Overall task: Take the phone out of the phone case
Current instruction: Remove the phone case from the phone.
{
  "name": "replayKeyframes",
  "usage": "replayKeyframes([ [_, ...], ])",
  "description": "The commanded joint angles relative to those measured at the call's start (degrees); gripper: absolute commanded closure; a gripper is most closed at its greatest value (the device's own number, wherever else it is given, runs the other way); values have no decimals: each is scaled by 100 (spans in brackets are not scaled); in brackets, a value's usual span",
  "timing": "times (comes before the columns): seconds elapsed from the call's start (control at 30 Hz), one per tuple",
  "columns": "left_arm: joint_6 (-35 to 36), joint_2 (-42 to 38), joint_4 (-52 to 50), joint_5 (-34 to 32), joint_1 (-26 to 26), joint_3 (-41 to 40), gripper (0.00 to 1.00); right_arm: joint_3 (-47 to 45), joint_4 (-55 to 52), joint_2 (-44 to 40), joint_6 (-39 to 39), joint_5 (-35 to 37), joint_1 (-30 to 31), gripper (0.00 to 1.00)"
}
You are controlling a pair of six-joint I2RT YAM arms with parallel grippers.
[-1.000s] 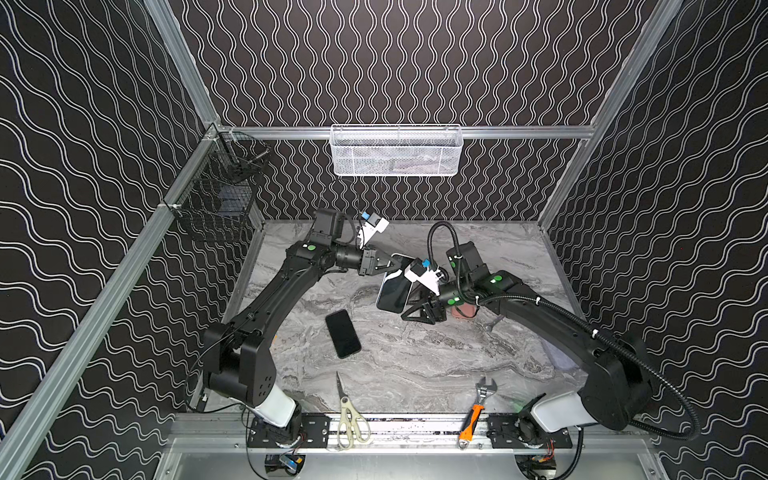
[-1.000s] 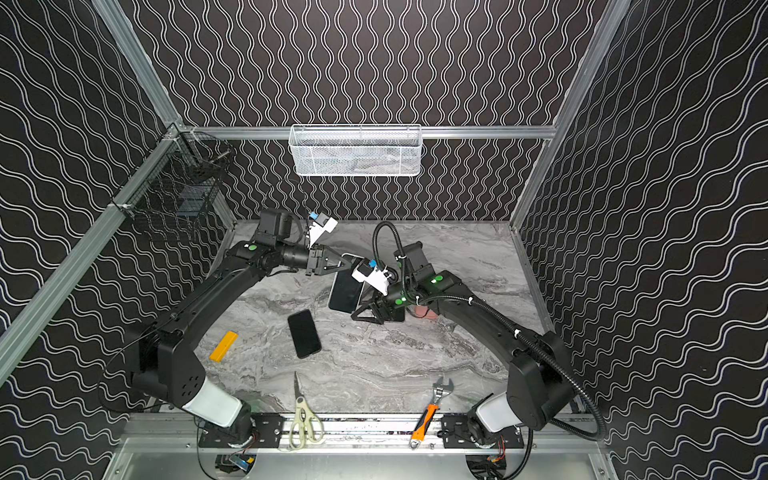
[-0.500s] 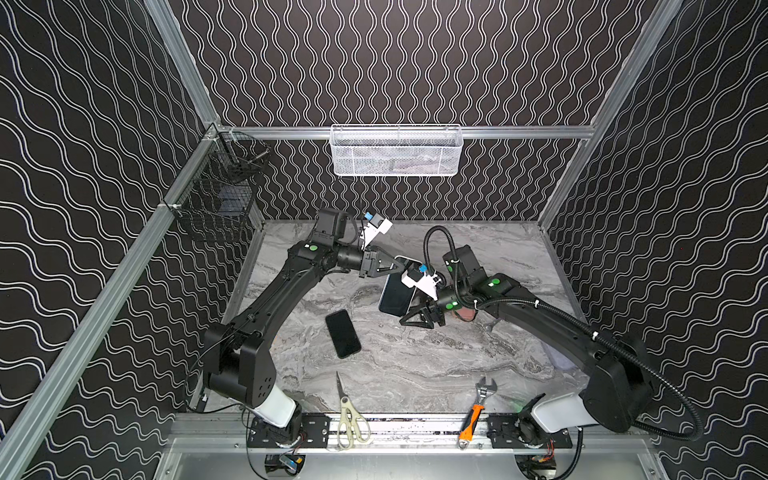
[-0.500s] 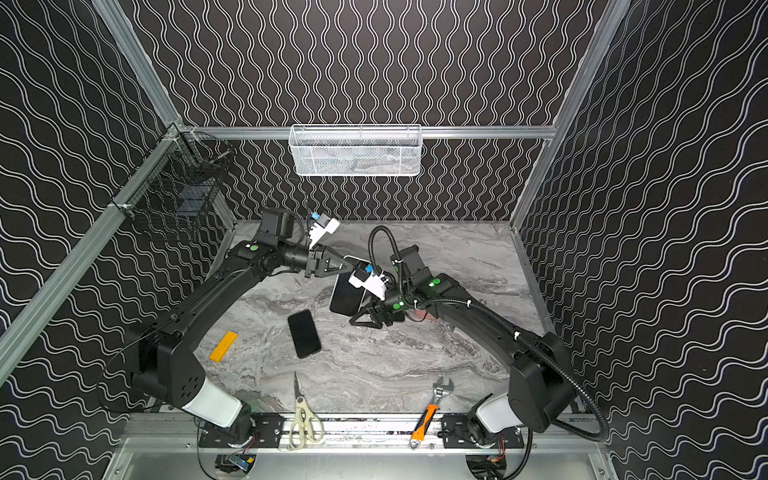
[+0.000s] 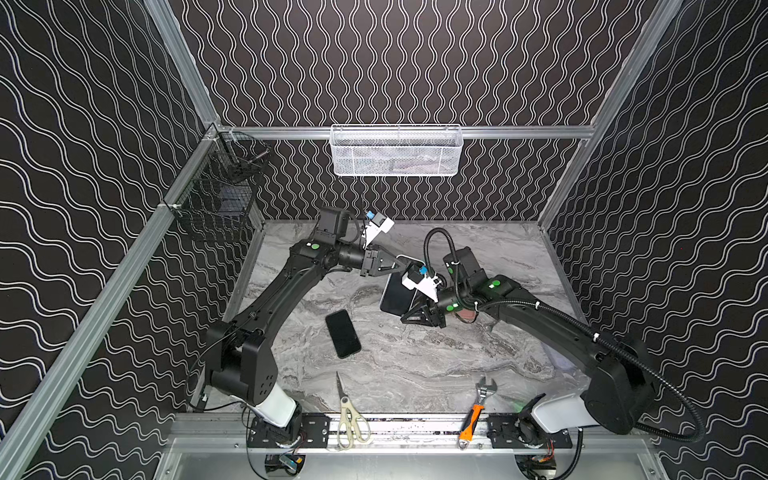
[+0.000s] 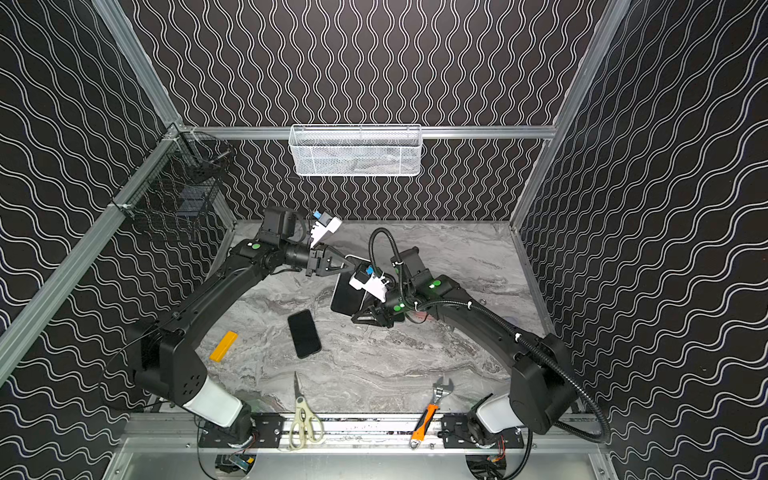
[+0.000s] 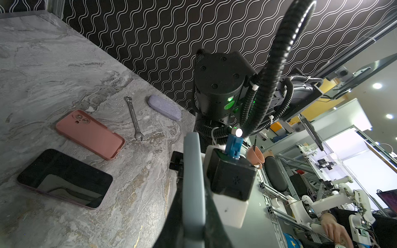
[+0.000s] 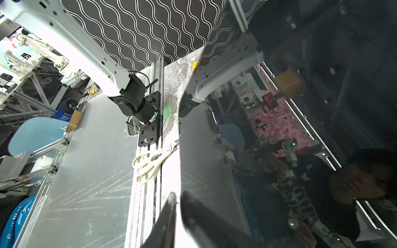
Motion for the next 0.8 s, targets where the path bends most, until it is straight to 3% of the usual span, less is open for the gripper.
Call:
replayKeyframes([
  [0.0, -21, 17, 184, 193, -8, 93, 100, -19, -58, -59, -54, -144, 18, 80],
  [0.43, -246, 41, 199, 231, -52, 119, 100, -254, 681, -308, 213, 159, 181, 94],
  [0.6, -1473, -151, 1629, 401, -61, -359, 100, -494, 1013, -499, 149, 582, 312, 98],
  [0.77, -1706, -260, 1722, 323, -77, -386, 100, -701, 1360, -757, 102, 1232, 479, 100],
])
